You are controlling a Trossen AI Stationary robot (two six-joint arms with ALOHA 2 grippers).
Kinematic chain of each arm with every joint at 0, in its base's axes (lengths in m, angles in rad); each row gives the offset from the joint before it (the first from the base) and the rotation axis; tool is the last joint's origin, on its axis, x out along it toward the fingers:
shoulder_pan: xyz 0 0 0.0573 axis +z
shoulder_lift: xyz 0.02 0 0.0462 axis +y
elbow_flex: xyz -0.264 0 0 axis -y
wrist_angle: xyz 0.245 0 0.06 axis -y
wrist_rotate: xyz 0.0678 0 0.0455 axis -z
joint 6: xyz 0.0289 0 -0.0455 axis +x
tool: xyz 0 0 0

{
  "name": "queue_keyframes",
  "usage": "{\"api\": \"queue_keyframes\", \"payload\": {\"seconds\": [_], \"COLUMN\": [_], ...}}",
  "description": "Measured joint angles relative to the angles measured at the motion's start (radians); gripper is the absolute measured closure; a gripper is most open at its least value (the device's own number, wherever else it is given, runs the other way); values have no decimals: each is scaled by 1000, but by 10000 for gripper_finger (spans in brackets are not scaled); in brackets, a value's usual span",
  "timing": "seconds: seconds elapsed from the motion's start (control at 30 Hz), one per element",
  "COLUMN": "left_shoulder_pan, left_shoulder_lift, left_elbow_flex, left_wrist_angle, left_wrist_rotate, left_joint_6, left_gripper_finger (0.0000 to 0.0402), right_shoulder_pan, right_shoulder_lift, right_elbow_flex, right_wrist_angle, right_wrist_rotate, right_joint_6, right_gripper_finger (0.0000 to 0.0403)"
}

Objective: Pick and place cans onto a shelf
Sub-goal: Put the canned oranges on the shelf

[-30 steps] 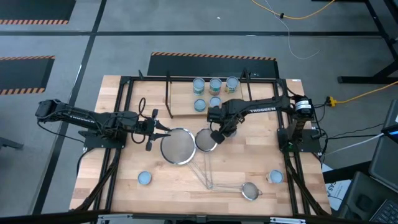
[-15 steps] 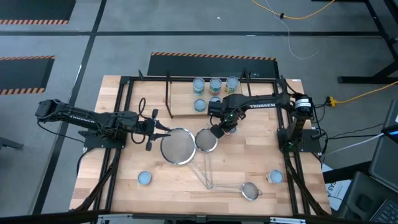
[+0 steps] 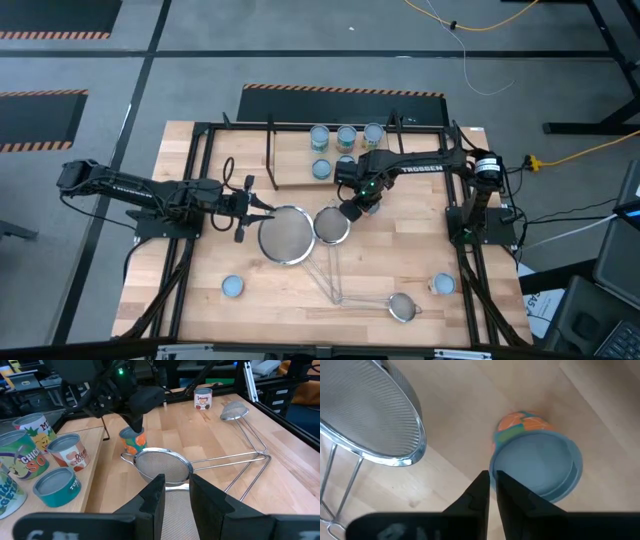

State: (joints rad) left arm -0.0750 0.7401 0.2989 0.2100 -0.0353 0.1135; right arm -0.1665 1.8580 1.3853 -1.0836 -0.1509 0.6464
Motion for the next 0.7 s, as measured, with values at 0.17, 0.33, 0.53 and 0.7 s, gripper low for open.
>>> {"api": "queue_keyframes", "payload": {"seconds": [0.17, 0.33, 0.53, 0.7], "left_shoulder_pan": [0, 0, 0, 0], "left_shoulder_lift": [0, 0, 0, 0], "left_elbow_flex": [0, 0, 0, 0], "left_wrist_angle": [0, 0, 0, 0], "left_wrist_rotate": [0, 0, 0, 0], "left_joint_6": [0, 0, -1, -6], "left_gripper_finger": [320, 320, 320, 320], "right_shoulder_pan": [0, 0, 0, 0], "right_shoulder_lift": [0, 0, 0, 0], "right_elbow_flex": [0, 0, 0, 0], "right_wrist_angle": [-2, -34, -45, -50], "right_wrist_rotate": [4, -22, -35, -46], "right_joint_6": [-65, -240, -317, -340], "right_gripper_finger": [366, 366, 366, 365]}}
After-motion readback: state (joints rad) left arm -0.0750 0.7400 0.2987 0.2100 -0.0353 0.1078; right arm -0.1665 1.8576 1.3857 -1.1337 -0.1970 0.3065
